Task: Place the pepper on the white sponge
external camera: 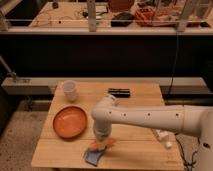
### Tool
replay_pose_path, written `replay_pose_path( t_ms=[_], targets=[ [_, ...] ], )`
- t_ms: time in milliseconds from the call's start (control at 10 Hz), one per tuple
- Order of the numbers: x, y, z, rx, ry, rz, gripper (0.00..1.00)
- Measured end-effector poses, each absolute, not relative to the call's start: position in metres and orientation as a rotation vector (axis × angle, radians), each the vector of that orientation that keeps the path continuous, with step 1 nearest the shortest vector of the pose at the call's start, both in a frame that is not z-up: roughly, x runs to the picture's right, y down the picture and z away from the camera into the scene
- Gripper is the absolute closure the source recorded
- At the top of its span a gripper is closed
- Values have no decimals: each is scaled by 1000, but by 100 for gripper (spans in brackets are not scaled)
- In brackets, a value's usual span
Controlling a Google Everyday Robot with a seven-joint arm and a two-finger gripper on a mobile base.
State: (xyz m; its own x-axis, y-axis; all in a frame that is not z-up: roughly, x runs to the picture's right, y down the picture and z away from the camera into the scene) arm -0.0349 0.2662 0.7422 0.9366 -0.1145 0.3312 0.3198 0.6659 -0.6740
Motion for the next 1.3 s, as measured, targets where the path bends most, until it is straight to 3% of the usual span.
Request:
replay_pose_path(
  t_ms=[400, 600, 1300],
  targets=[
    [-37, 267, 741, -805, -272, -261, 100],
    [-38, 267, 741, -802, -273, -267, 93],
    [-42, 268, 738, -797, -276, -288, 93]
  ],
)
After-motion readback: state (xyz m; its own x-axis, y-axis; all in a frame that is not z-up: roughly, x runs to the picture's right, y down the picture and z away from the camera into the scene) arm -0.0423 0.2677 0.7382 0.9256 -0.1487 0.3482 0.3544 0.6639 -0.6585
